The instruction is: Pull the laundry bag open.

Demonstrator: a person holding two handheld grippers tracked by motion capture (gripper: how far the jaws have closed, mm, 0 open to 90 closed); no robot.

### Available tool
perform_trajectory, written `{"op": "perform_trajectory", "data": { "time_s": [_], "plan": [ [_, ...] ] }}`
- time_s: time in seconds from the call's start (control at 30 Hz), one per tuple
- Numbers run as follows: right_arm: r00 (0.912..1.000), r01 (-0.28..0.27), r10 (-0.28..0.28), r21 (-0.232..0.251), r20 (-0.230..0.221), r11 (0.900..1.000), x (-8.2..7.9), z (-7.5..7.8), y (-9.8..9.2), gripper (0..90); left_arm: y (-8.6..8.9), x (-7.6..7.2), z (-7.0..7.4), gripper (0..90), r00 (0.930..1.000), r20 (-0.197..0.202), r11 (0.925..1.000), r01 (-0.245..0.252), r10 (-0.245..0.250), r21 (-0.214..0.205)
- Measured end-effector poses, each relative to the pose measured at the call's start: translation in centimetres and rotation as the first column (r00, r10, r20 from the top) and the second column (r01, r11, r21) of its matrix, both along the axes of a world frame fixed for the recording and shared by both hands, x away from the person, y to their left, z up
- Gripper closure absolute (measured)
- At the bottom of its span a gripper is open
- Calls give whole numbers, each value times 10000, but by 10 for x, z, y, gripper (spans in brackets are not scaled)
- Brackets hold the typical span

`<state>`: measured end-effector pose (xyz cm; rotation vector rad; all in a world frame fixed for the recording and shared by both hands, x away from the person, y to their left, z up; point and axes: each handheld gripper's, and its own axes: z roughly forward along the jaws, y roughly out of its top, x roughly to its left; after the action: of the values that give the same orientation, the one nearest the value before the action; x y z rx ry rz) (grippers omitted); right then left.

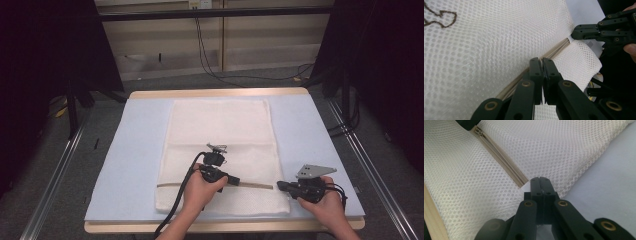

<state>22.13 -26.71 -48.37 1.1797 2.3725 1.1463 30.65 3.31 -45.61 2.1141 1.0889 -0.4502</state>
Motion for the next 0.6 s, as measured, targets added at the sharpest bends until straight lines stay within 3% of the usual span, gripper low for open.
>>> {"op": "perform_trajectory", "data": {
  "time_s": [0.1, 0.13, 0.23, 0.6],
  "plan": [
    [10000, -13, 13, -24, 16, 10000, 0, 0, 0, 900, 7, 2, 0, 874, 9997, -1, 9996, 264, -264, 29],
    [10000, -15, 15, -30, 15, 10000, 0, 0, 0, 900, 9, 1, 1, 875, 9999, -124, 9999, -81, 79, -109],
    [10000, -23, 23, -1, 3, 10000, 0, 0, 0, 900, 16, 2, 2, 874, 10000, -17, 10000, -1, 1, 81],
    [10000, -44, 44, 9, -7, 10000, 0, 0, 0, 900, 42, 3, 5, 874, 9983, -221, 9981, -549, 543, -270]
  ]
}}
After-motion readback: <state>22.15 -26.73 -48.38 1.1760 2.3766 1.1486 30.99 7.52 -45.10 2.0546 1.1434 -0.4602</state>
